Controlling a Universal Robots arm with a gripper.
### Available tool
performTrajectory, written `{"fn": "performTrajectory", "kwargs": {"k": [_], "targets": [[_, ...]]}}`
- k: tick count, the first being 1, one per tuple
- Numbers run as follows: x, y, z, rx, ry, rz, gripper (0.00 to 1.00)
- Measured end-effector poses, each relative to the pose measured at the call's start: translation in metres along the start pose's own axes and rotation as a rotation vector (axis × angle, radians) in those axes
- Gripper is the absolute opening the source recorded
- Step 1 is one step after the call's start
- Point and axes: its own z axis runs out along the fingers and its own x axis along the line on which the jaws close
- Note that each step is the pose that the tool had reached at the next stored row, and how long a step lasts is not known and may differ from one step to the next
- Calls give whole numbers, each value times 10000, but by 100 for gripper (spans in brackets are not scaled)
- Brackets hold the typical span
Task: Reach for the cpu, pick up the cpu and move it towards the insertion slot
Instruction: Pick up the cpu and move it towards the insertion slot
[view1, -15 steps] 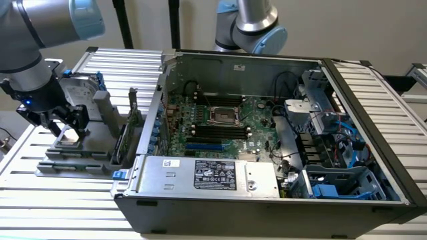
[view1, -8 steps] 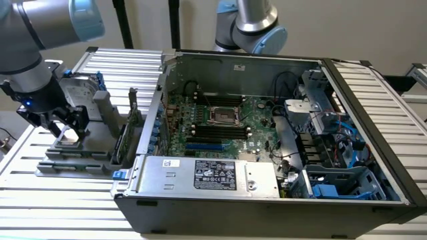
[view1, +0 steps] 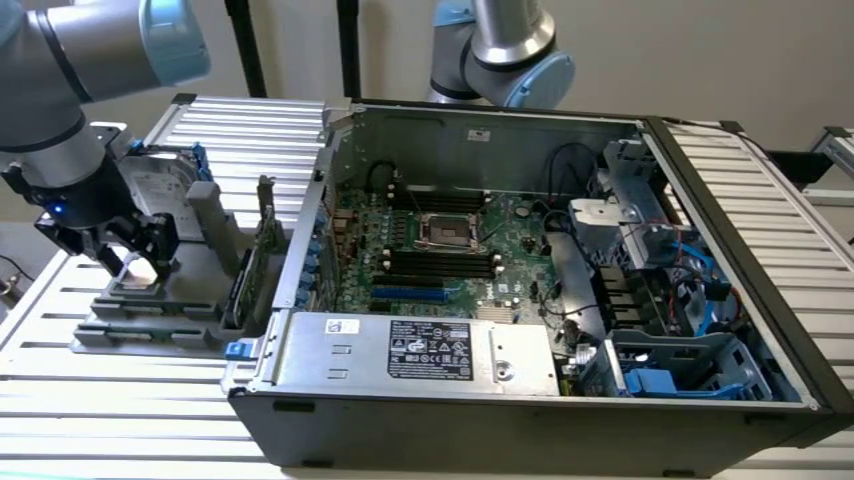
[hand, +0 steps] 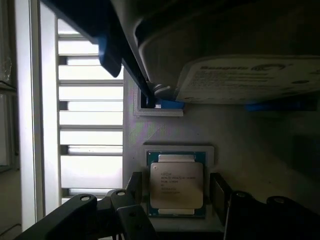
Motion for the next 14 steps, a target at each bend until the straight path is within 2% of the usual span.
{"fn": "performTrajectory", "kwargs": {"k": [12, 14], "targets": [[0, 4, 18, -2, 20, 0, 65], [0, 5, 18, -2, 20, 0, 63]]}}
